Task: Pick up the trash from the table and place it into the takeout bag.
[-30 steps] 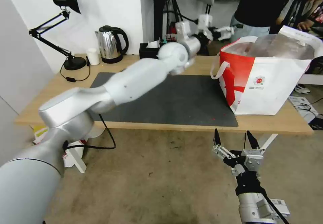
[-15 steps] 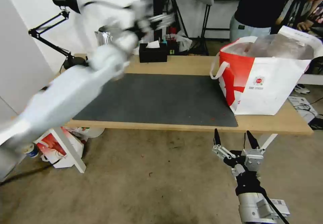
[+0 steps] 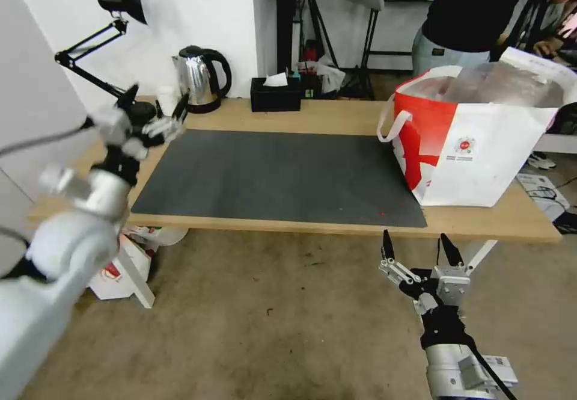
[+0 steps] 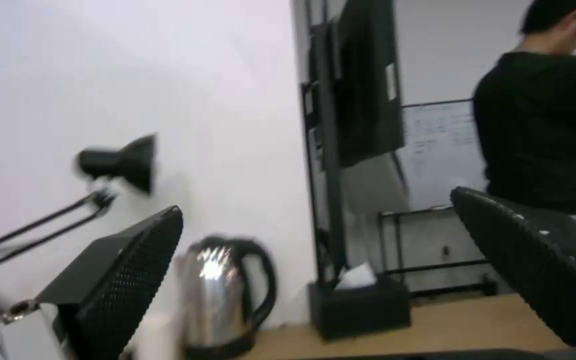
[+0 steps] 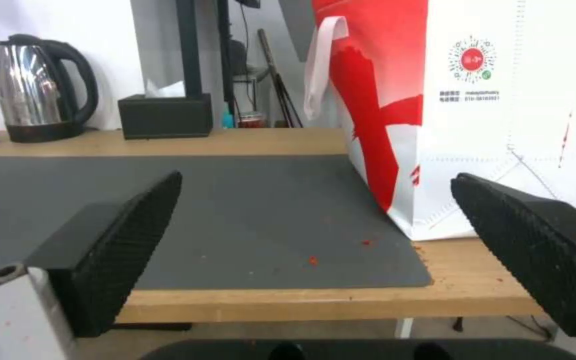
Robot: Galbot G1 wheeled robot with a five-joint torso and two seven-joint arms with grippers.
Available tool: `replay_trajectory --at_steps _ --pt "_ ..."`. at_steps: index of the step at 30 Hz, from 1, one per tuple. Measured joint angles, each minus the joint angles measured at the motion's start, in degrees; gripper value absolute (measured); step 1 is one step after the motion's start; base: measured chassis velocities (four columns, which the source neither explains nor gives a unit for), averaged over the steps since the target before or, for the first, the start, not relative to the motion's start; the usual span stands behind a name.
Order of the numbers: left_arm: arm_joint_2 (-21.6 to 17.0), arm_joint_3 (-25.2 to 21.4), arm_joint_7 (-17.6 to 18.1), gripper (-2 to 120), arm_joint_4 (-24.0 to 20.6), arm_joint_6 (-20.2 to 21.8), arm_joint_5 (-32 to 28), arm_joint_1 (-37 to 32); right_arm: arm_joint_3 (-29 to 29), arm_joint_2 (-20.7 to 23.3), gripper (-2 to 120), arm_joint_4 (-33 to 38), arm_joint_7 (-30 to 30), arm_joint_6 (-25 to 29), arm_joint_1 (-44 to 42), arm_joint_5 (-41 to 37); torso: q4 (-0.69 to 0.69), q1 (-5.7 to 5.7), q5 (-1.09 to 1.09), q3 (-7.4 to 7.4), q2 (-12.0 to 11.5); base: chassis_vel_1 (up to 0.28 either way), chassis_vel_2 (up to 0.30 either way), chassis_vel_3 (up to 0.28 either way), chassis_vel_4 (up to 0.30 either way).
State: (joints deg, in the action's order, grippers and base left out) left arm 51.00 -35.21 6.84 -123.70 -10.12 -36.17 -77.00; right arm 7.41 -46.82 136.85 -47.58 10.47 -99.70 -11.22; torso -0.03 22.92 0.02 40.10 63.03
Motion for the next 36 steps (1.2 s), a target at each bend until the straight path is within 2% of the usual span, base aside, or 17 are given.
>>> replay_trajectory --at_steps 1,4,5,6,8,10,11,13,14,17,24,36 --pt "0.0 0.0 0.0 100 0.0 0.0 0.0 0.0 0.0 0.0 100 0.0 0.0 0.0 0.0 0.0 0.00 0.00 0.00 0.00 0.0 0.000 0.000 0.000 0.000" --pt "9.1 -3.3 -1.5 100 -1.5 -4.1 6.7 -9.0 0.0 0.0 100 0.0 0.0 0.0 0.0 0.0 0.04 -0.01 -0.02 -0.01 0.0 0.000 0.000 0.000 0.000" --pt "9.1 -3.3 -1.5 100 -1.5 -4.1 6.7 -9.0 0.0 0.0 100 0.0 0.0 0.0 0.0 0.0 0.04 -0.01 -0.02 -0.01 0.0 0.000 0.000 0.000 0.000" --pt "12.0 -4.1 -1.9 100 -1.8 -5.6 8.9 -11.6 0.0 0.0 100 0.0 0.0 0.0 0.0 0.0 0.05 0.00 -0.01 -0.01 0.0 0.000 0.000 0.000 0.000" --pt "15.3 -4.6 -2.2 100 -2.2 -7.2 11.2 -14.4 0.0 0.0 100 0.0 0.0 0.0 0.0 0.0 0.04 -0.01 0.00 0.00 0.0 0.000 0.000 0.000 0.000" --pt "16.5 -4.7 -2.3 100 -2.3 -7.7 12.2 -15.4 0.0 0.0 100 0.0 0.0 0.0 0.0 0.0 0.03 -0.01 -0.01 0.00 0.0 0.000 0.000 0.000 0.000" --pt "19.0 -4.9 -2.7 100 -2.5 -8.9 14.4 -17.5 0.0 0.0 100 0.0 0.0 0.0 0.0 0.0 0.03 -0.01 0.00 0.00 0.0 0.000 0.000 0.000 0.000" --pt "21.4 -4.4 -3.0 100 -2.4 -9.9 17.3 -19.6 0.0 0.0 100 0.0 0.0 0.0 0.0 0.0 0.02 0.00 -0.01 0.00 0.0 0.000 0.000 0.000 0.000" --pt "21.4 -4.4 -3.0 100 -2.4 -9.9 17.3 -19.6 0.0 0.0 100 0.0 0.0 0.0 0.0 0.0 0.02 0.00 -0.01 0.00 0.0 0.000 0.000 0.000 0.000" --pt "25.0 -2.9 -1.9 100 -0.1 -12.6 23.1 -22.3 0.0 0.0 100 0.0 0.0 0.0 0.0 0.0 0.01 0.00 -0.02 0.00 0.0 0.000 0.000 0.000 0.000" --pt "27.8 -1.4 -2.6 100 3.7 -16.1 26.2 -25.7 0.0 0.0 100 0.0 0.0 0.0 0.0 0.0 0.03 -0.01 -0.01 0.00 0.0 0.000 0.000 0.000 0.000" --pt "29.2 0.6 -4.8 100 6.6 -18.4 28.9 -26.2 0.0 0.0 100 0.0 0.0 0.0 0.0 0.0 0.03 0.00 -0.02 0.00 0.0 0.000 0.000 0.000 0.000"
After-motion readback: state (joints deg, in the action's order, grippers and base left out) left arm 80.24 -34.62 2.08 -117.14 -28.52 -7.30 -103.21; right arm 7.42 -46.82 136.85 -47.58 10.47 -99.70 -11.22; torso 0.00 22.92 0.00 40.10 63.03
